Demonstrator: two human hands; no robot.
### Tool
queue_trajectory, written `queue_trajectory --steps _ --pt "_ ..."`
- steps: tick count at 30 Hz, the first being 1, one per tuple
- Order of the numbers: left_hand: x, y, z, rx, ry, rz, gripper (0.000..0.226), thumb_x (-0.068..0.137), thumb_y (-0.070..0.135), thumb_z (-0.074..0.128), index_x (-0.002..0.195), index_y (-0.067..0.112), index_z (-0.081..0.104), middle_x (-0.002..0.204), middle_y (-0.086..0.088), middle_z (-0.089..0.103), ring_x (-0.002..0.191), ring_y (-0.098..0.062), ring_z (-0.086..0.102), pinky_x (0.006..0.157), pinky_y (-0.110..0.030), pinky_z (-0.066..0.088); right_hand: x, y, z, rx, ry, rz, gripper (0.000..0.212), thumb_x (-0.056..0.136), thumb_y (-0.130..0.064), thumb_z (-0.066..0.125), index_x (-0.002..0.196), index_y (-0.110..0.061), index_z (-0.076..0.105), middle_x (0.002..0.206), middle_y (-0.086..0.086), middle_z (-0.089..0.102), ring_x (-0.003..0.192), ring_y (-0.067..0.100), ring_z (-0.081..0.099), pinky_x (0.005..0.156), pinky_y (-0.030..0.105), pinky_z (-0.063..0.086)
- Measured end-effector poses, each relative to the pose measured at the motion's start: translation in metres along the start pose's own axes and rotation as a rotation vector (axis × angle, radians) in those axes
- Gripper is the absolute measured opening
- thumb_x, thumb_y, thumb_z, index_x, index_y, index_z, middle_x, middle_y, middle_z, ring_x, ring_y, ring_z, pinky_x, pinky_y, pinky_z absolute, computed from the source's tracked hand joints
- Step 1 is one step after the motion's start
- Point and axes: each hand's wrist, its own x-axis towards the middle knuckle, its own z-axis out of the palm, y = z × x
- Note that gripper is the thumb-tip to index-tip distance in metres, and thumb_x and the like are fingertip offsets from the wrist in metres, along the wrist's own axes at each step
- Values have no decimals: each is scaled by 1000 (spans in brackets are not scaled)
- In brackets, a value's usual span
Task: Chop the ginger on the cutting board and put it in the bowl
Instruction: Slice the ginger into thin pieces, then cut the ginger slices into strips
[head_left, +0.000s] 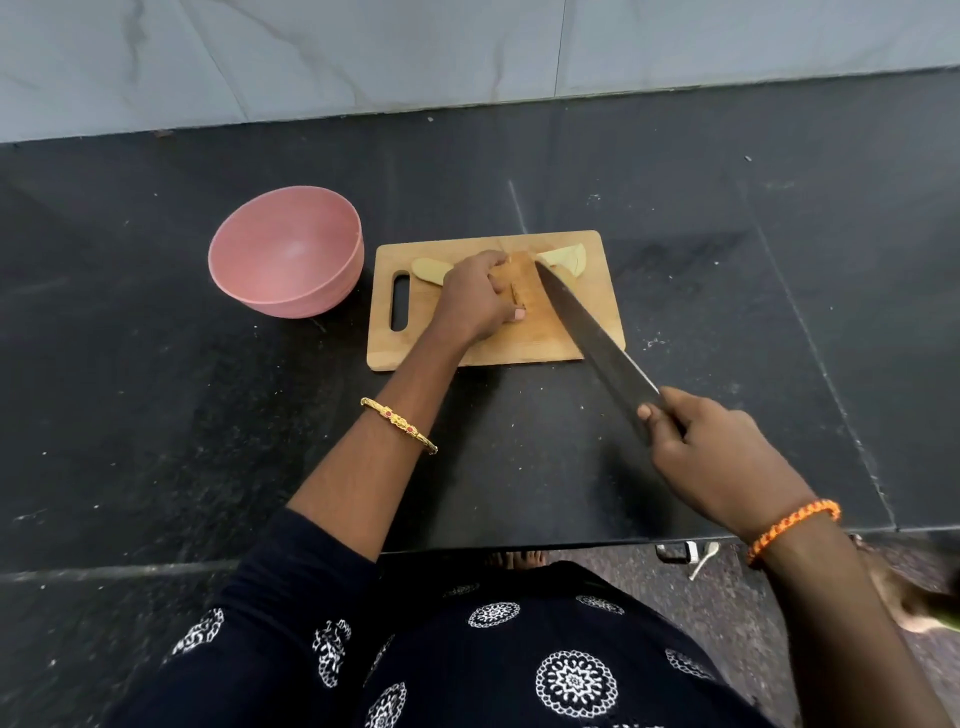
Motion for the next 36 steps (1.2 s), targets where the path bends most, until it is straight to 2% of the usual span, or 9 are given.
queue_trajectory --steps 7,10,12,16,20,25,30,33,36 --pt "-3 1 -7 58 51 103 61 80 2 66 135 18 45 123 -6 54 102 -16 56 82 -21 45 18 -6 17 -111 209 -39 21 97 -34 39 88 -18 50 70 7 53 72 37 56 63 35 44" --pt "-4 9 -7 72 92 245 43 84 22 64 126 22 55 123 -5 53 105 -16 54 88 -25 45 17 -4 24 -132 256 -7 19 95 -33 42 89 -17 50 78 12 57 77 39 58 64 36 44" --pt "1 11 -1 127 83 266 44 81 39 66 123 26 58 125 -5 51 114 -18 47 93 -30 41 16 -4 28 -133 288 12 19 93 -32 44 92 -16 52 79 13 57 79 40 59 63 36 42" --pt "11 14 8 223 29 223 49 75 44 70 120 28 60 126 -6 48 120 -22 41 98 -40 41 12 -3 29 -109 361 35 19 89 -33 49 91 -15 53 77 12 60 74 39 58 62 35 42" --pt "19 21 2 130 40 230 30 80 26 69 109 17 69 118 -3 62 99 -10 54 81 -22 43 7 3 28 -66 447 90 19 84 -35 55 85 -16 52 62 3 49 66 33 49 60 33 38" --pt "29 21 -4 32 -15 166 22 85 23 65 103 13 72 102 1 69 82 -4 57 62 -12 41 5 11 31 3 524 159 20 78 -37 58 82 -18 52 67 2 59 66 31 52 60 31 38" --pt "38 15 -8 -97 -43 50 20 85 28 65 99 16 73 91 5 67 80 -4 57 63 -17 39 7 15 34 108 502 215 19 74 -37 59 78 -19 54 69 -3 62 70 28 54 63 30 39" --pt "41 13 -16 -170 -26 -13 19 87 27 63 94 13 73 82 2 69 69 -3 59 64 -18 45 6 16 29 189 459 218 18 72 -36 57 76 -18 55 66 -4 62 71 27 56 63 31 41" --pt "43 10 -21 -172 -31 -21 21 89 29 61 98 13 71 88 0 71 71 -4 62 65 -18 49 4 15 20 277 454 198 24 64 -37 46 73 -16 55 60 -3 60 65 21 54 57 28 37"
